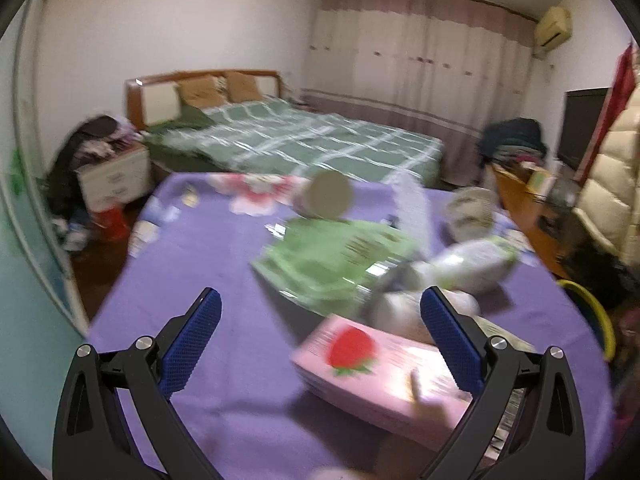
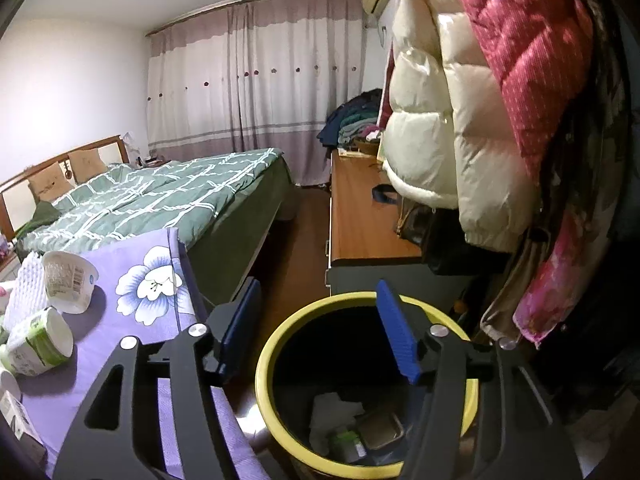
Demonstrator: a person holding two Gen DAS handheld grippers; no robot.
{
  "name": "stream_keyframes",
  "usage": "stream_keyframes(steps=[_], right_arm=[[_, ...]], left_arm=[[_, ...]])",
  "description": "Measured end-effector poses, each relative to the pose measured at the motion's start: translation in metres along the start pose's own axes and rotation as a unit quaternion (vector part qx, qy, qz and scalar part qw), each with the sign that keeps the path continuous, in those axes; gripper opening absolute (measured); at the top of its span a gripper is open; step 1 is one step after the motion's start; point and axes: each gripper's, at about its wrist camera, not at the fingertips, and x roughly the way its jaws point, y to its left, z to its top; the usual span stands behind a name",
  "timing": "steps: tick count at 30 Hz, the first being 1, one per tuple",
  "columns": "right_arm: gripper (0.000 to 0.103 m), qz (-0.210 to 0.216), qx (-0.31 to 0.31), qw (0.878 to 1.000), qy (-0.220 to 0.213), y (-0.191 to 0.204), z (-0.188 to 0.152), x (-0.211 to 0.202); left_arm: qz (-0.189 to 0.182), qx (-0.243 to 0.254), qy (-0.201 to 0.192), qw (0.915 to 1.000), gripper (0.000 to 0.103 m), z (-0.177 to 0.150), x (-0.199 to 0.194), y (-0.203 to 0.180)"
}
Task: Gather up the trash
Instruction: 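Carry the tissue over the bin and open the right gripper, then grasp the pink strawberry milk carton with the left gripper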
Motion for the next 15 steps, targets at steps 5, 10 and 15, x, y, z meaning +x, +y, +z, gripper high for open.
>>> stream_keyframes(steps=[5, 10, 15], right_arm=[[0.062, 0.000, -0.010, 1.000, -0.004, 0.005, 0.000, -0.001], [0.062, 0.007, -0.001, 1.000, 0.000, 0.003, 0.000, 0.000], [0.062, 0.008, -0.005, 1.000, -0.003, 0.003, 0.000, 0.000]], left_arm=[[-0.019, -0.015, 0.036, 0.9991, 0.098, -0.014, -0.013, -0.028], [0.009, -0.004, 0.055, 0.9984, 0.098, -0.026, -0.003, -0.062], [0.026, -0.013, 0.086, 0.9959, 0.098, -0.036, 0.015, -0.066]])
